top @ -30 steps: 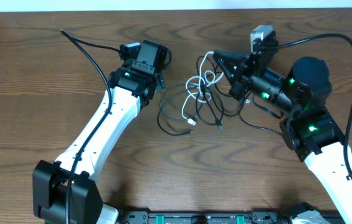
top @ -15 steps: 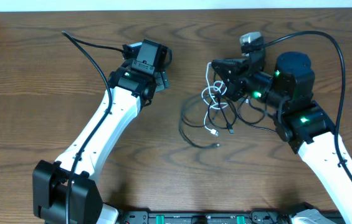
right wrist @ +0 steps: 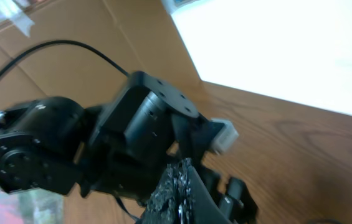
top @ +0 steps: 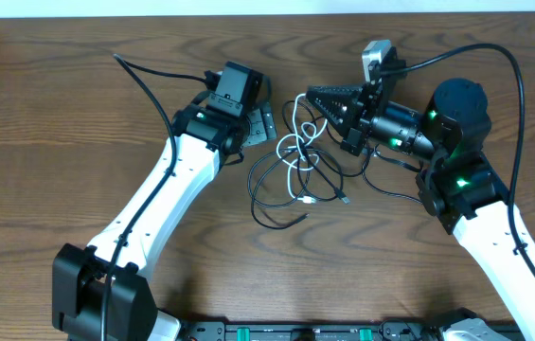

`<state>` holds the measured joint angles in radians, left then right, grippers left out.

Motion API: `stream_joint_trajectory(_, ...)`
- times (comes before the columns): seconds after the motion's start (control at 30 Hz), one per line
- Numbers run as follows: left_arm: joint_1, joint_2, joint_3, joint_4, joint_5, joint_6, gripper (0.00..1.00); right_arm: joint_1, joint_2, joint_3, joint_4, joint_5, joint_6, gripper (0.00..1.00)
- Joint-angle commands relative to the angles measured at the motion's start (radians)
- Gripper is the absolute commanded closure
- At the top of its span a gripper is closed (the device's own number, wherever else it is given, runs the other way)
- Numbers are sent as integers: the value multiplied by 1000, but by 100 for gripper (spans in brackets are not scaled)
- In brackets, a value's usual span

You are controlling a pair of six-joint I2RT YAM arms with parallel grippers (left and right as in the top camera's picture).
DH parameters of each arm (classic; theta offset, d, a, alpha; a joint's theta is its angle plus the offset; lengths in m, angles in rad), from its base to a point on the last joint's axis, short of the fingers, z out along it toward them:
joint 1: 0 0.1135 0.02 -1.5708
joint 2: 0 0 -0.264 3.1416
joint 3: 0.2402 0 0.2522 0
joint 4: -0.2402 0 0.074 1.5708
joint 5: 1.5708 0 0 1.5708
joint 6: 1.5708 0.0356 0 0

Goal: Untangle cables

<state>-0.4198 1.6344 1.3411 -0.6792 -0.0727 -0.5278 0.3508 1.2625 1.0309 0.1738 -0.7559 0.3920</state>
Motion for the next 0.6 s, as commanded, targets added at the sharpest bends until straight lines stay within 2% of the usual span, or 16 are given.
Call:
stream_joint_trajectory(0.0,-21,12,0,6,10,-9,10,-3,-9,2,26,-48,42,99)
stream_joint_trajectory(0.23,-27,12,0,5,14,-9,10,-16,-8,2,3,-23,13,99)
stream_joint_trajectory(0.33,-27,12,0,7,69,24,9,-30,-7,2,-48,22,-8,99)
stream_joint_trajectory(0.5,-27,12,0,32,363,352,9,-59,-7,2,-92,35,-15,99)
stream_joint_trajectory(0.57,-27,12,0,19,425,450,9,-64,-7,2,-90,35,-15,99)
